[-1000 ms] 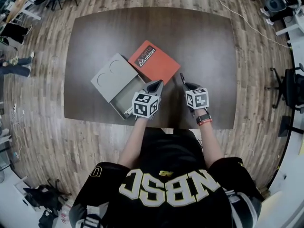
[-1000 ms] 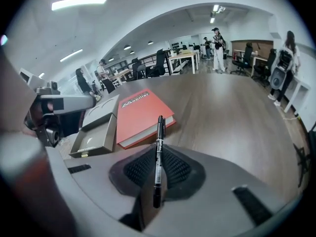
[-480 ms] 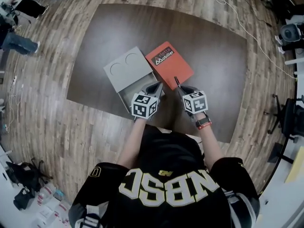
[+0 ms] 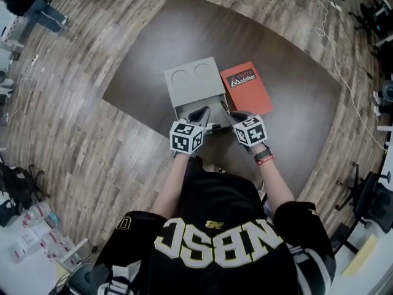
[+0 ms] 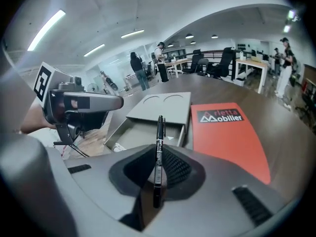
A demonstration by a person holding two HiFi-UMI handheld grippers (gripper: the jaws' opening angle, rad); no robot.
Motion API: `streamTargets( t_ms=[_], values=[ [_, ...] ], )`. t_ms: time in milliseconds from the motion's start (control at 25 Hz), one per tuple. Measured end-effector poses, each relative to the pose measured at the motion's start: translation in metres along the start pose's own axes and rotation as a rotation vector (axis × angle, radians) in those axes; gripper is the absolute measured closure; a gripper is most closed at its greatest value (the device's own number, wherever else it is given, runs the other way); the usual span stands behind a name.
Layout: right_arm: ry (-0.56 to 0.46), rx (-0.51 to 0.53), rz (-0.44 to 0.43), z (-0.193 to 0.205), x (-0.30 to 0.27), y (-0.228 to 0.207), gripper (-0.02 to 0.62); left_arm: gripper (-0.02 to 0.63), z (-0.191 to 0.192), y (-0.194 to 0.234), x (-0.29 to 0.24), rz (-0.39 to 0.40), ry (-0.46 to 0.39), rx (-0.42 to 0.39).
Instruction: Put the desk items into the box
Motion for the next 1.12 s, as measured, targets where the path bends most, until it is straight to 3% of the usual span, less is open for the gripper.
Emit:
streamTargets(
  t_ms=[240,680,880,1120],
  values=[
    [0.112,0.192,-0.1,-0.016,-0.031,0.01,0.543,0.589,0.005,0.031,0.02,-0.088,-0.027,0.051],
    [0.28,0.456,-0.185,-0.031,-0.093,0.024,0.543,0.589,0.019,0.065,0.044,-0.176,-0.021,0.105],
    [0.37,0.523,-0.187,-0.026,-0.119,0.021,0.543,0.589,0.025,0.072,0.045,-0.191,-0.014,0.121],
    [0.415,0.534,-0.189,-0.024,-0.135,0.016,0.543,0.589,0.027,0.079,0.047,-0.206,-0.011,0.134]
  ],
)
Point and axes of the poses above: the fingertips, and each gripper's own axes: x backward along the fingers, y to its left, z out of its underside, the point moved 5 cm from there along x, backward along the fingers, and after that the axes turned 14 degrees about -z, right-handed, at the moved point
